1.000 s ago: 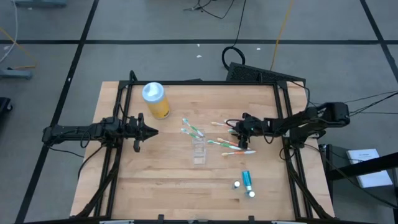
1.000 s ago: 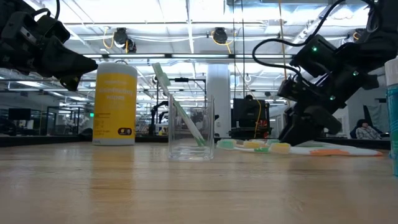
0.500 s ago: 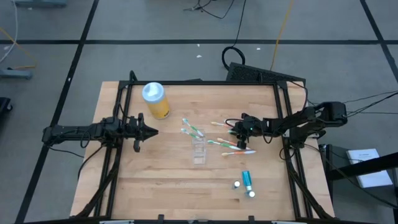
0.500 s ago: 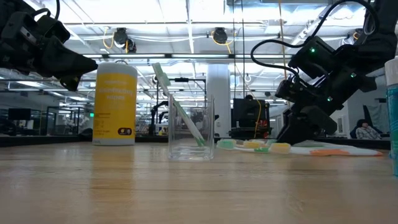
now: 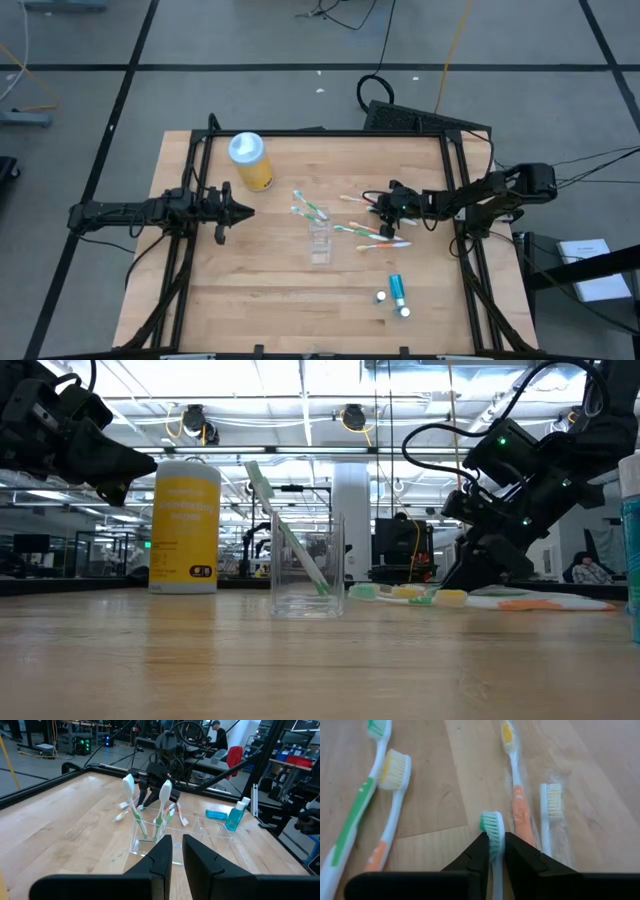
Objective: Pick & Place toothbrushing station
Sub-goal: Put the green toothbrush into the transparent organizer
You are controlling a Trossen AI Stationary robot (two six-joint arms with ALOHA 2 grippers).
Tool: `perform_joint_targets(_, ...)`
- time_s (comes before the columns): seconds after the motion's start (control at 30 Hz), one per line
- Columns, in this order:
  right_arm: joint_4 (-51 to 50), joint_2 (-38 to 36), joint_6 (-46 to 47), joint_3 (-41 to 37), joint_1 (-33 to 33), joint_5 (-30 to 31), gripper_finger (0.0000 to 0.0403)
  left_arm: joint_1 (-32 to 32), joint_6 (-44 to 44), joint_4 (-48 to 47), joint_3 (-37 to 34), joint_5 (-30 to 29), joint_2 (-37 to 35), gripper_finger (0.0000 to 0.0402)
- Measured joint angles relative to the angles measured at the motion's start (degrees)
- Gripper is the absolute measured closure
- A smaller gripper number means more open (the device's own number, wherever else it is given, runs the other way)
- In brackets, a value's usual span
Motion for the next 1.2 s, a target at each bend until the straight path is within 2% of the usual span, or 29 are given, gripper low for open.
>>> perform_joint_targets(0.3,3.43,0.09,-1.19,-0.15,1.69,1.97,0.0311,0.01,-0.01,0.0,0.0,0.0,0.0,0.0353)
perform_joint_targets(0.43,4.07,0.09,-3.76,-0.17,2.9,8.47,0.0288,0.0,0.0,0.0,0.0,0.0,0.0,0.0353)
perform_joint_targets(0.53,4.03,0.09,-5.38,-0.19,3.1,11.09,0.0277,0.0,0.0,0.01,0.0,0.0,0.0,0.0353)
perform_joint_targets(0.83,2.73,-0.02,-3.44,-0.15,3.1,10.45,0.0283,0.0,-0.01,0.0,0.0,0.0,0.0,0.0353)
perform_joint_targets(1.03,2.46,-0.13,-0.29,-0.08,1.36,5.32,0.0299,0.0,0.0,0.0,0.0,0.0,0.0,0.0353)
perform_joint_targets(1.2,2.37,-0.13,0.6,-0.08,0.33,4.34,0.0313,0.01,-0.01,0.02,0.0,0.0,0.0,0.0353)
